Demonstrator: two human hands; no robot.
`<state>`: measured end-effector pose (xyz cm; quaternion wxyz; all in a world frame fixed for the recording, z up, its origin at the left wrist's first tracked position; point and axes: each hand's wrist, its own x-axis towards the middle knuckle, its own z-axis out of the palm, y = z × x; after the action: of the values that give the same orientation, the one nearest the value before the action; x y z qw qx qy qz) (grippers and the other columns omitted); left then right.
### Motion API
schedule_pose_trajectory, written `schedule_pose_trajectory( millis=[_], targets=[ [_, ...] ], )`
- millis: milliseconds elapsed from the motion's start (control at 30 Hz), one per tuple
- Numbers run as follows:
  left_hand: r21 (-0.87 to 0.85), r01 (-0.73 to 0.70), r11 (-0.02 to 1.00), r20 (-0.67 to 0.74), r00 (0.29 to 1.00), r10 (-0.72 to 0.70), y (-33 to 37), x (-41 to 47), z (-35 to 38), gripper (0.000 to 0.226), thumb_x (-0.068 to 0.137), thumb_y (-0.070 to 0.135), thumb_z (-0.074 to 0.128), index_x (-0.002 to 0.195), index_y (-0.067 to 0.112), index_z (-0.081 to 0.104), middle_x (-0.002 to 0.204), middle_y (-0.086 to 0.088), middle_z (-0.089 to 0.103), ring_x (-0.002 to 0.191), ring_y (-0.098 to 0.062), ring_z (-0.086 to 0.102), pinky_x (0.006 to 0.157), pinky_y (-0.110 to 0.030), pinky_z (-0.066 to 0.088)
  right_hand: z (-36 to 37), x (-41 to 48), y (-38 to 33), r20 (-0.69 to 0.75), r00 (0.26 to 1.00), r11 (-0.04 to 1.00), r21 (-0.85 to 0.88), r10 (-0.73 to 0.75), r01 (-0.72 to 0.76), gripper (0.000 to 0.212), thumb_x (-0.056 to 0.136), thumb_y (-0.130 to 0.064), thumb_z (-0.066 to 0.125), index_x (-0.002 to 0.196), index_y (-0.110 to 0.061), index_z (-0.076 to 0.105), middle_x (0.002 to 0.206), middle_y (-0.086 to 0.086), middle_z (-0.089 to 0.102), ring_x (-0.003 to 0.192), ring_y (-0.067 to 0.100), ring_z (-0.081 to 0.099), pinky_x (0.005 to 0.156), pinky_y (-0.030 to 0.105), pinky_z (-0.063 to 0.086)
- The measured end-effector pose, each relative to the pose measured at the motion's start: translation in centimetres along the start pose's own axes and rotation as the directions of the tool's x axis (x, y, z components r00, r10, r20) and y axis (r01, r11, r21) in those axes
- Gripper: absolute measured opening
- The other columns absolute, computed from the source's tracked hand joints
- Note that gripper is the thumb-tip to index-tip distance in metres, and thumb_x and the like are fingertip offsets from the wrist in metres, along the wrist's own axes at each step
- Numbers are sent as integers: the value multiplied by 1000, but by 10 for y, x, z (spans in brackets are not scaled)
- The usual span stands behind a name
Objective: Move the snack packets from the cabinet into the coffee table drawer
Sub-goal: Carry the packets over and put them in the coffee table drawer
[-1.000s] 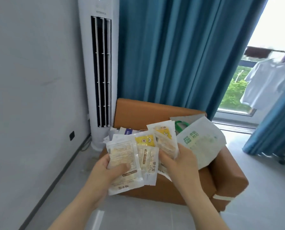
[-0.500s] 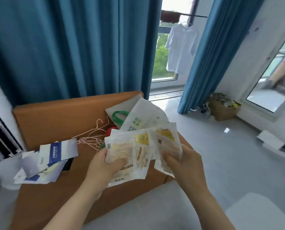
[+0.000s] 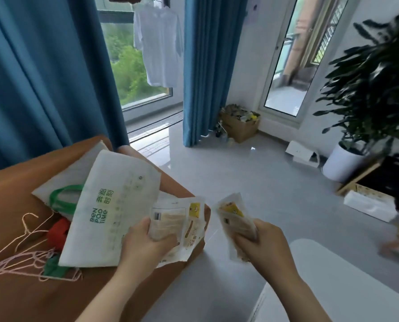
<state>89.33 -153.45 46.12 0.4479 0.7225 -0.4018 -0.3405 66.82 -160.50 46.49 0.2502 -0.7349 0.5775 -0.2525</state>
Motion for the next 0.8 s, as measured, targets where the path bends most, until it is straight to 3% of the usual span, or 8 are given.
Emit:
schedule_pose_trajectory(
  millis=[233, 433, 600, 800],
  targets=[
    [124, -65, 990, 151, 987, 46, 23, 104, 71, 26, 56, 30, 64, 83, 31, 65, 80, 15, 71, 69, 2, 64, 60, -26, 50, -12, 79, 60, 7, 985, 981, -90, 172, -171, 30, 76, -35, 65, 58, -18, 49, 54, -1, 54, 55, 14, 55, 48, 31, 37],
    [203, -179, 963, 320, 941, 107, 40, 220, 136, 27, 58, 27, 71, 84, 27, 63, 77, 10, 71, 75, -8, 66, 71, -40, 55, -9, 161, 100, -72, 948, 937, -142, 311, -318, 19, 73, -33, 66, 67, -17, 58, 63, -1, 60, 60, 12, 57, 52, 31, 41],
    [319, -272, 908, 462, 881, 101, 67, 310, 186, 28, 55, 35, 65, 78, 21, 55, 72, 3, 65, 69, -13, 61, 63, -38, 50, -15, 220, 121, -127, 880, 870, -141, 458, -473, 18, 75, -35, 66, 71, -18, 60, 66, -3, 61, 63, 12, 58, 55, 30, 45],
    [364, -392, 845, 614, 783, 99, 103, 380, 266, 29, 57, 28, 71, 78, 17, 53, 70, 1, 62, 65, -19, 58, 56, -36, 46, -34, 269, 160, -167, 775, 768, -120, 609, -629, 16, 73, -32, 65, 72, -16, 62, 66, -2, 60, 63, 16, 58, 55, 30, 44]
  ],
)
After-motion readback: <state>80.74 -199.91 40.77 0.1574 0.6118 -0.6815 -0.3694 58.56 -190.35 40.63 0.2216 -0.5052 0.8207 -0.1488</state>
